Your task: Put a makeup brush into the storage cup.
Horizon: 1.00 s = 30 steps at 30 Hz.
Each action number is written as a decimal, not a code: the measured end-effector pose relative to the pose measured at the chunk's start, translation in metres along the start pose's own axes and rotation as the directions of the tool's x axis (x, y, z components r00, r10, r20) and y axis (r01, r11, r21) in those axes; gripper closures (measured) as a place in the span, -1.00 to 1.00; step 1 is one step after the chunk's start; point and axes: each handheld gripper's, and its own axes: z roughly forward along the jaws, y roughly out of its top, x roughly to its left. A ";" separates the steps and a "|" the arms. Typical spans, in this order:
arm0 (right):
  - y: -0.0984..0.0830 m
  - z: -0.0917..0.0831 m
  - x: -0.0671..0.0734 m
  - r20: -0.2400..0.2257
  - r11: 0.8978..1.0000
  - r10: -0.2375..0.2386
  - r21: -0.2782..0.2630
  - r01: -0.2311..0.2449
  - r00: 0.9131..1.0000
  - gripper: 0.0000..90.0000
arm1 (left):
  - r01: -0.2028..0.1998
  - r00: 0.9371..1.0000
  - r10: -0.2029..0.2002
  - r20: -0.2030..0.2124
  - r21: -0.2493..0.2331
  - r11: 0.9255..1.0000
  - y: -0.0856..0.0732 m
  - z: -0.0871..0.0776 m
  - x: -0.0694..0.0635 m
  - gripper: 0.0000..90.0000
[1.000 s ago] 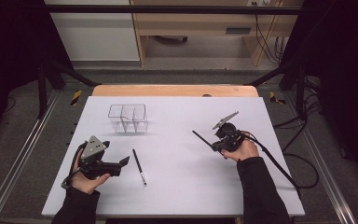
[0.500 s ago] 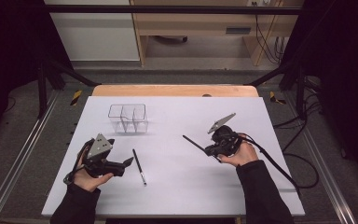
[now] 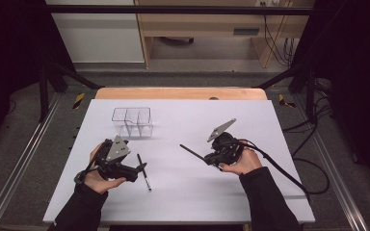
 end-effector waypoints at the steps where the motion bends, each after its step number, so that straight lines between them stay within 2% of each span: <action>1: 0.001 0.000 0.001 -0.006 1.000 -0.001 -0.001 0.001 1.000 0.87 | -0.010 1.000 0.010 0.001 0.002 1.000 0.002 0.001 -0.001 -0.87; 9: 0.004 0.002 0.007 -0.025 1.000 -0.016 0.016 0.016 1.000 0.87 | -0.082 0.996 0.081 0.020 0.028 0.996 0.013 0.009 -0.012 -0.87; 16: 0.009 0.005 0.015 -0.049 0.999 -0.038 0.018 0.038 0.998 0.87 | -0.151 0.988 0.150 0.038 0.037 0.988 0.023 0.013 -0.023 -0.87; 22: 0.012 0.006 0.018 -0.071 0.999 -0.046 0.015 0.047 0.996 0.87 | -0.208 0.977 0.205 0.052 0.047 0.977 0.030 0.016 -0.030 -0.86; 30: 0.016 0.009 0.023 -0.086 0.997 -0.063 0.029 0.066 0.994 0.87 | -0.291 0.956 0.287 0.062 0.059 0.955 0.039 0.021 -0.042 -0.85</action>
